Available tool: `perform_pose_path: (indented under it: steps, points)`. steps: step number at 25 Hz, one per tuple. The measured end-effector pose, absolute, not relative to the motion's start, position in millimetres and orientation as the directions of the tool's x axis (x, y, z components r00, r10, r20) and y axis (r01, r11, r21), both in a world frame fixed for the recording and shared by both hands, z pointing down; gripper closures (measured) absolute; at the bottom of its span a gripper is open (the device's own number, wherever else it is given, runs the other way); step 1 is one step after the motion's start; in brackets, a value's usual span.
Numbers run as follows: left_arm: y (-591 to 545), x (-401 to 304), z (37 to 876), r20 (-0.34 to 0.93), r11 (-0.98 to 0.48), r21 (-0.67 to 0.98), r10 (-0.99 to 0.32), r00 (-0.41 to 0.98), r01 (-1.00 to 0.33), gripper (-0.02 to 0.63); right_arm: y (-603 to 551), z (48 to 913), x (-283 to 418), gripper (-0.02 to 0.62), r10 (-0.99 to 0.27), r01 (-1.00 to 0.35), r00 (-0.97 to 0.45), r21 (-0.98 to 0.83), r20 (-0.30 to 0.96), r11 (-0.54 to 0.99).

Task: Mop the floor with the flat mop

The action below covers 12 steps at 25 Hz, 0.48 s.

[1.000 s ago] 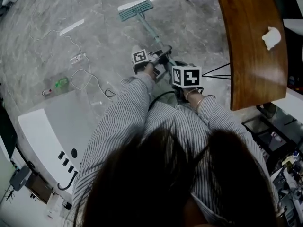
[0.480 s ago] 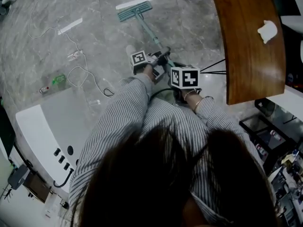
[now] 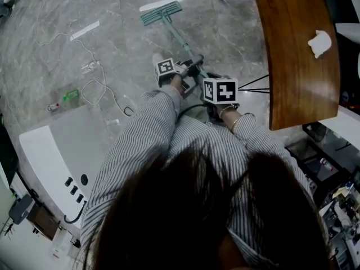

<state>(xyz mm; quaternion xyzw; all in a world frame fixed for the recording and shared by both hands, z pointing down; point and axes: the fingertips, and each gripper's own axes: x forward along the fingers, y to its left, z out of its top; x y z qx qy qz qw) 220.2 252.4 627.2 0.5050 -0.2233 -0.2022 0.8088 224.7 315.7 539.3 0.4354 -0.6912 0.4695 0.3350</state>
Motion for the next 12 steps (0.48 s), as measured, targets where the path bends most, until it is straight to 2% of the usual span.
perform_pose_path:
  steps: [7,12]
  points:
    - [204,201,626,0.148,0.402,0.912,-0.503,0.852,0.079,0.437,267,539,203,0.480,-0.298,-0.921,-0.385,-0.344,0.873,0.184]
    - [138,171,619,0.093,0.404,0.900,-0.541,0.836,0.162,0.440,203,545,171,0.480,-0.304,-0.921,-0.383,-0.337,0.872,0.194]
